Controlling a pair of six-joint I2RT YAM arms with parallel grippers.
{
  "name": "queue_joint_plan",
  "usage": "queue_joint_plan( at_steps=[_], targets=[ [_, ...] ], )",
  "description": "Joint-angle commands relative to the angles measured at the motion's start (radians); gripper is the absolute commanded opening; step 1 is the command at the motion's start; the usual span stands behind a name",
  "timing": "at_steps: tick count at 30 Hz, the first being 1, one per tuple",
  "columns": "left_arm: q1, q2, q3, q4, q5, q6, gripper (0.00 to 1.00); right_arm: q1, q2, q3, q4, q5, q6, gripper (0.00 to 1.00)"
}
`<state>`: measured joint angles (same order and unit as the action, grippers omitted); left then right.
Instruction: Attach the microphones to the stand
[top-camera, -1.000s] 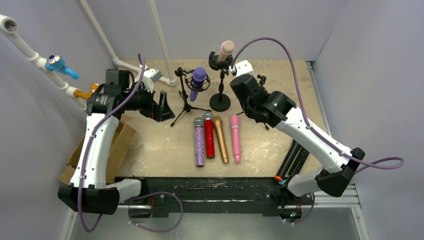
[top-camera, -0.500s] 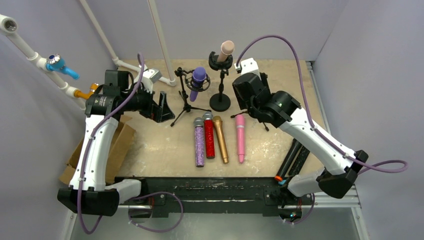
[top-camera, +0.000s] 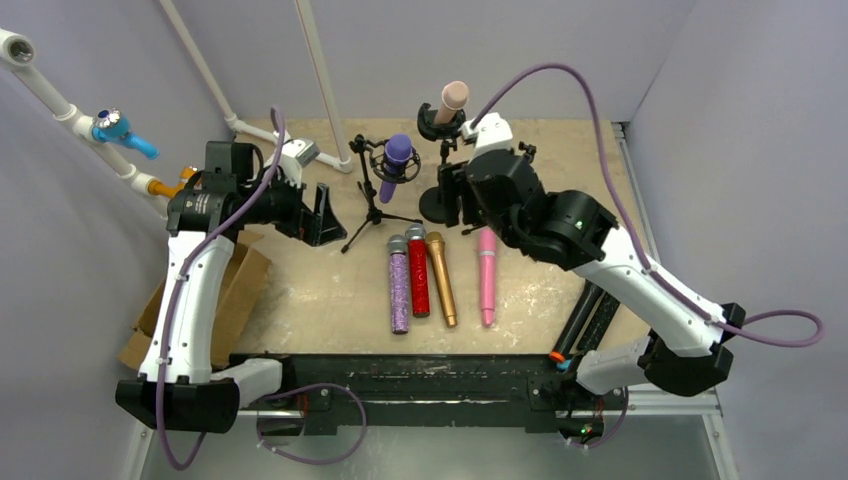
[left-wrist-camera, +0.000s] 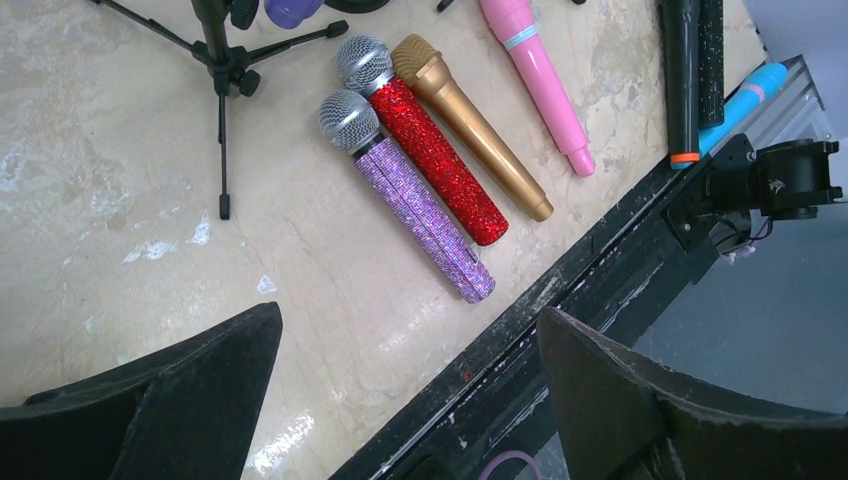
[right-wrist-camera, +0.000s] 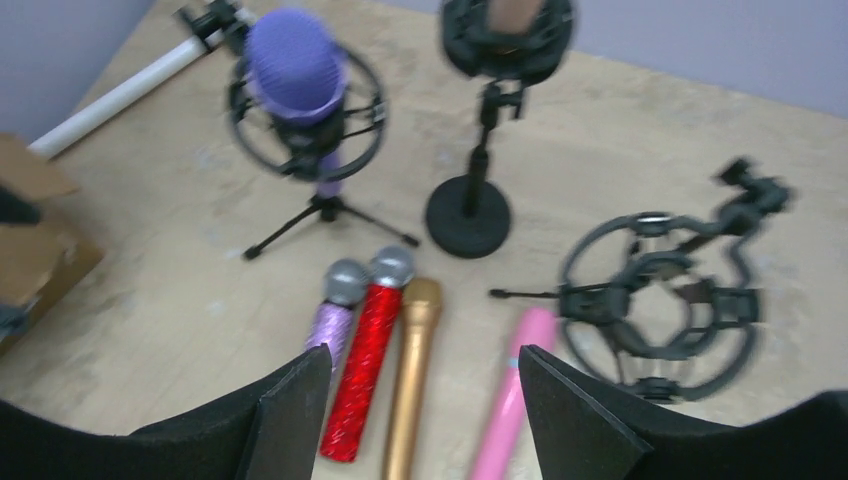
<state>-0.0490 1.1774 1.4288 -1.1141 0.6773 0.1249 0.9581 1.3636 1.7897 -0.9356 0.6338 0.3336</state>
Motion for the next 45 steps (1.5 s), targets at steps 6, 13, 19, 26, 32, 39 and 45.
queue_joint_plan(
  at_steps=[6, 13, 19, 26, 32, 39, 45],
  targets=[
    [0.04, -0.051, 0.034, 0.046, 0.018, -0.003, 1.0, 0.153, 0.143, -0.234, 0.256, -0.306, 0.146, 0.75],
    [0.075, -0.072, 0.029, 0.051, 0.023, 0.008, 1.0, 0.157, 0.319, -0.37, 0.436, -0.308, 0.234, 0.72],
    [0.084, -0.078, 0.027, 0.037, 0.03, 0.021, 1.0, 0.159, 0.45, -0.359, 0.499, -0.293, 0.255, 0.67],
    [0.09, -0.075, 0.03, 0.027, 0.036, 0.025, 1.0, 0.159, 0.545, -0.31, 0.461, -0.199, 0.268, 0.66],
    [0.093, -0.067, 0.031, 0.017, 0.04, 0.033, 1.0, 0.159, 0.585, -0.309, 0.461, -0.179, 0.256, 0.66],
    [0.092, -0.069, 0.039, 0.008, 0.046, 0.033, 1.0, 0.159, 0.647, -0.296, 0.491, -0.216, 0.243, 0.66],
    [0.092, -0.076, 0.045, 0.004, 0.044, 0.028, 1.0, 0.159, 0.681, -0.278, 0.515, -0.266, 0.25, 0.62]
  ],
)
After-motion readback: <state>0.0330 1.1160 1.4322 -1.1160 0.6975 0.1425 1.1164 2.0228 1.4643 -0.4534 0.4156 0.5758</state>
